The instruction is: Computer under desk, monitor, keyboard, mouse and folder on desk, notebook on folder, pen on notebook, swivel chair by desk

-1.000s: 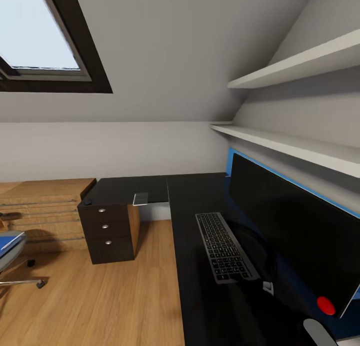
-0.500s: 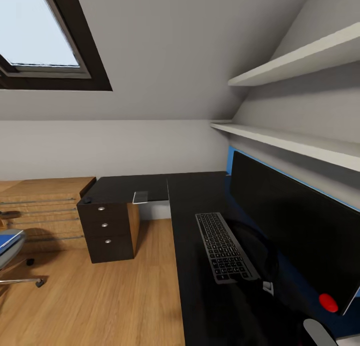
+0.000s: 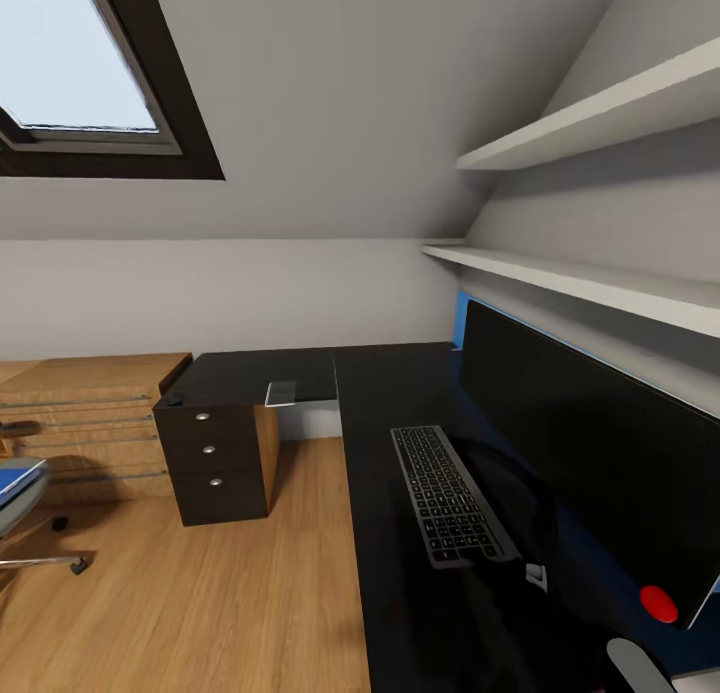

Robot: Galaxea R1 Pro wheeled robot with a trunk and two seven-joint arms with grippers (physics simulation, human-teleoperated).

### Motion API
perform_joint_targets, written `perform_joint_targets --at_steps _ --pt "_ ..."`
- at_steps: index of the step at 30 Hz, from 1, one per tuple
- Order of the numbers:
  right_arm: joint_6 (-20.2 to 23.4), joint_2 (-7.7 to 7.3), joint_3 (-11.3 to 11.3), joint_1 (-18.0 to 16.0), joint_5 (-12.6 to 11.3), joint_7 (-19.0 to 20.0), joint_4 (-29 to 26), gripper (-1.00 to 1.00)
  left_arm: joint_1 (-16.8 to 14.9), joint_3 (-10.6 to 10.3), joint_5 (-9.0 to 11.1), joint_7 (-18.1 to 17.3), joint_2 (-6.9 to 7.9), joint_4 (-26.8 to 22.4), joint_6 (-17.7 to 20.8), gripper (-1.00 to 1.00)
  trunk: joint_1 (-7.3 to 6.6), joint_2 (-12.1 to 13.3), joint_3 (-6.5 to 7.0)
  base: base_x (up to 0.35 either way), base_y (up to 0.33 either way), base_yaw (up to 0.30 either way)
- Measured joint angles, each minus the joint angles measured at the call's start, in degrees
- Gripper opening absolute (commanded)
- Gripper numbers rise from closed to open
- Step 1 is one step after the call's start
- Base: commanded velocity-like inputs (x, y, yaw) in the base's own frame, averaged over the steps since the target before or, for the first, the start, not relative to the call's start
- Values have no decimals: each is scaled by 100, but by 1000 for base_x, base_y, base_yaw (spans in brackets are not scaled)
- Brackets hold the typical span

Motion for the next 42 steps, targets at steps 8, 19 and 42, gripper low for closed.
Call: perform_joint_targets --at_steps 8,19,42 --pt "-2 -1 0 0 10 -1 3 -100 -1 0 5 10 -6 0 13 100 153 -279 -125 0 0 0" --pt "-2 -1 0 0 10 1 3 -100 0 0 13 1 -6 0 13 100 395 -721 -323 0 0 0" --pt "-2 -1 0 0 11 2 3 -100 -1 0 16 17 -6 0 15 100 900 -1644 -736 0 0 0"
